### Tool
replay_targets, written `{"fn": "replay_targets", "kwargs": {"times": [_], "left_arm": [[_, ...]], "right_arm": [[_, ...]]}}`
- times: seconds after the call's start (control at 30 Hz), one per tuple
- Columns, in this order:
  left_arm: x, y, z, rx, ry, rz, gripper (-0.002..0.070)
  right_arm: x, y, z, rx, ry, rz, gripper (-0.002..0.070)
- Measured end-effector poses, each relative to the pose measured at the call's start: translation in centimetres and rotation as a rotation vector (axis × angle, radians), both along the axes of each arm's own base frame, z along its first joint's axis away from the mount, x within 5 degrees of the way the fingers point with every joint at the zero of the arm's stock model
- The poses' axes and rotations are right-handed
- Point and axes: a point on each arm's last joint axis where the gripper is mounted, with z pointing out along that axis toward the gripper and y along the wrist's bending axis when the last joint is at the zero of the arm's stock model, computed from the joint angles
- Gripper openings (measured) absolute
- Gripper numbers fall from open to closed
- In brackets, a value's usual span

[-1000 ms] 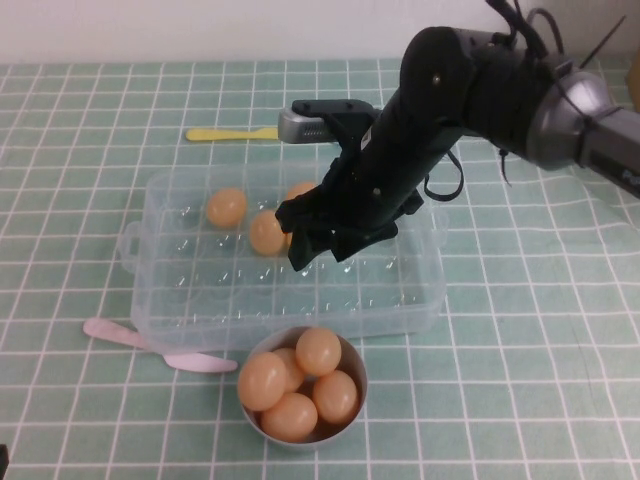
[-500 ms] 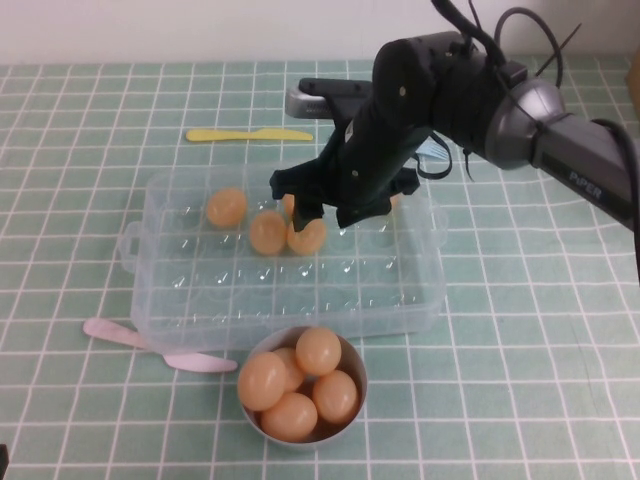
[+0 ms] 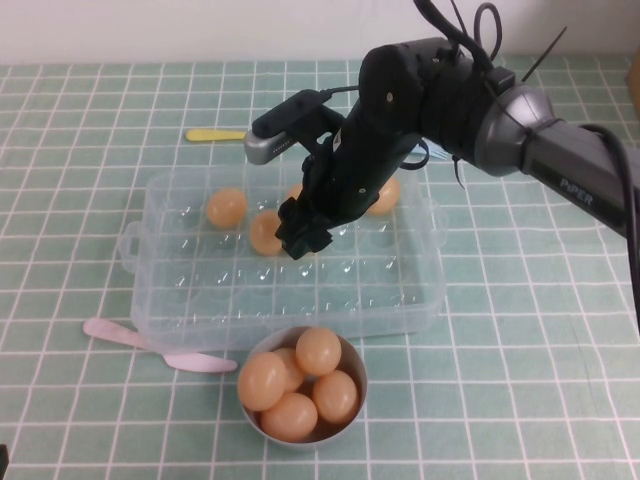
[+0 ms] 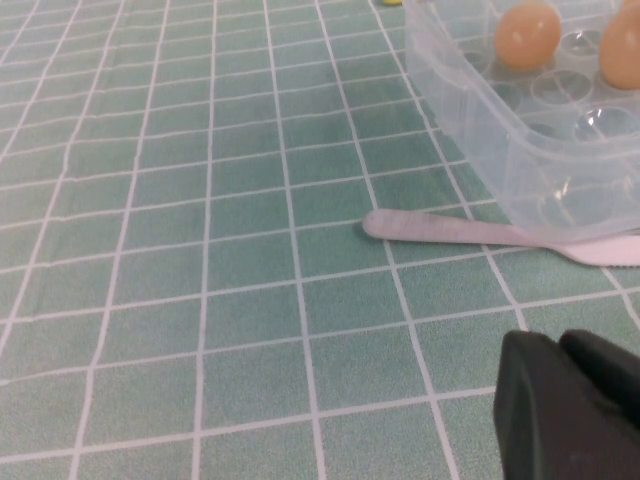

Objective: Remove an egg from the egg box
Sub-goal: Pick up the egg from the plastic box

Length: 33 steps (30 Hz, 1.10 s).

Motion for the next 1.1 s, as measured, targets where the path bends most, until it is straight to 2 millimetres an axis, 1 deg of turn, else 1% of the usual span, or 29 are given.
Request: {"fn": "replay_targets", "kwargs": {"times": [0.03,0.17,0.23,0.3,0.47,0.63,1.1], "left_arm": [[0.0,0.0,0.0,0.0,0.0,0.0,0.0001],[0.0,0.0,0.0,0.0,0.0,0.0,0.0001],[0.0,0.0,0.0,0.0,0.0,0.0,0.0001],[0.0,0.0,0.0,0.0,0.0,0.0,0.0001],[0.0,0.0,0.0,0.0,0.0,0.0,0.0001],[0.0,0.0,0.0,0.0,0.0,0.0,0.0001],[0.0,0.0,0.0,0.0,0.0,0.0,0.0]], "right_arm": [[0.1,0.0,0.0,0.005,0.005,-0.003,0.0468],[0.6,0.0,-1.3,0.009,0.04,-0.049,0.0622],[0.8,0.0,-1.9,-0.003,0.046,-0.056,0.066],[1.1,0.1,-2.5,-0.006,0.044,-0.06,0.068],[1.8,0.4,-3.5,0.016,0.01,-0.076,0.0678],[2.3,0.5,-4.5,0.001,-0.009,-0.077,0.0675],[3.0,0.6,-5.6,-0.007,-0.059,-0.081,0.0672]]}}
